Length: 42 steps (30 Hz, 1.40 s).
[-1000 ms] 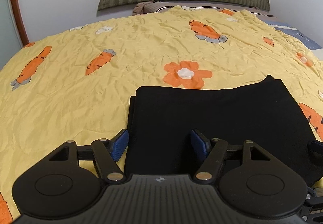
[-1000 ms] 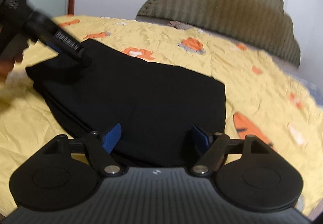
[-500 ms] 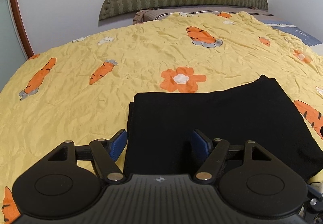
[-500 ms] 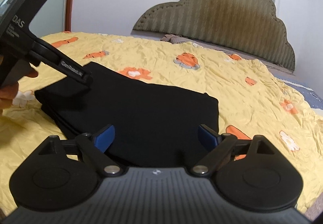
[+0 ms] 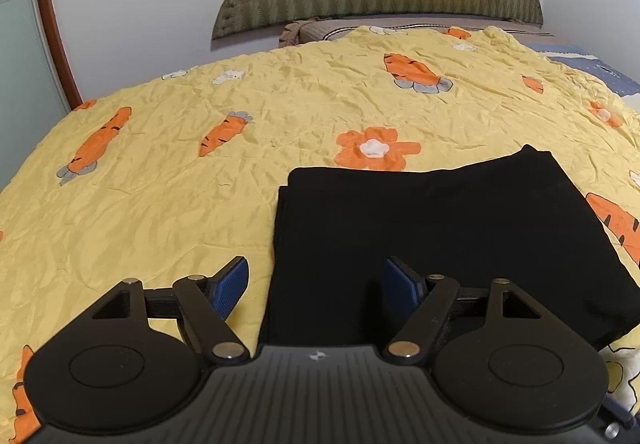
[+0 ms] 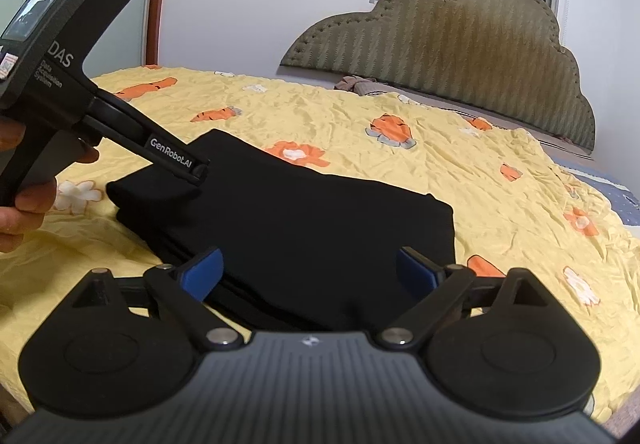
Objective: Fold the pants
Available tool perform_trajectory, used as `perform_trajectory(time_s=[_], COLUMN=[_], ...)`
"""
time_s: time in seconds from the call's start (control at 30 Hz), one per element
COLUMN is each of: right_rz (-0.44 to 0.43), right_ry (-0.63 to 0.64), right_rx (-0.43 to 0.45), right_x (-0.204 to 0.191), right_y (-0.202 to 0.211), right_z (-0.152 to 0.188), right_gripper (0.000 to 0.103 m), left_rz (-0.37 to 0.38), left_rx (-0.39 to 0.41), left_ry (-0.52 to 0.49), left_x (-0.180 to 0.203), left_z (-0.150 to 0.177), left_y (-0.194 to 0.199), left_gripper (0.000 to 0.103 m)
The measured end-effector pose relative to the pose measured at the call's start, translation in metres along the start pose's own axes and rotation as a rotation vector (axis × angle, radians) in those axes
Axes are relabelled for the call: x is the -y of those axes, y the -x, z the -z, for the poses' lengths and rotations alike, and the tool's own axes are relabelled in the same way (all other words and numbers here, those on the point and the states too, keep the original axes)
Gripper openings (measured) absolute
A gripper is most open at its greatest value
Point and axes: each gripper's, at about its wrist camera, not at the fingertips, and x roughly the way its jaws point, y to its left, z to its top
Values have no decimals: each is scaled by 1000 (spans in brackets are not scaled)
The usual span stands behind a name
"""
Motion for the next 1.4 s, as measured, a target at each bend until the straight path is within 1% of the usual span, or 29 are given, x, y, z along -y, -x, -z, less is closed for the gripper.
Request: perform_trajectory(time_s=[0.13,0.3,0.57,0.7,0.8,0.87,1.0,1.07,1.1,1.23,1.4], right_rz=[-3,-10,-9,7,67,109,122,143,152,169,168], right_ry=[18,29,28,-15,-85,-141,-274,-322,-327,-302,-260], right_rx=[6,5,12,23,34,21,-30,-57,-69,-121,-117], right_x=[-9,-16,-18,-15,-10,-7,3,6,5,2,-2], right_y=[5,8,12,10,4,-4,-23,-30,-33,-42,-42], right_z=[0,3,7,5,3,2,3,6,7,16,24], right_gripper=[97,99,103,103,103,103,103,103,103,103,103], left_rz=[1,11,-2,-11,-28,-32,-44,-47,-48,-45,-54], left_rx=[-3,-15,-16,-15,-14,-20,-29,-30,-31,-35,-27], left_ry=[6,17,18,21,18,18,27,35,39,42,47], left_x=[-3,-5,-5,-5,-4,-5,-7,-10,-11,-13,-18], left_z=[2,5,8,10,12,13,14,15,15,16,17], left_y=[3,4,5,3,1,-1,-4,-6,-6,-8,-8], left_gripper=[74,74,74,74,74,74,75,78,82,83,83])
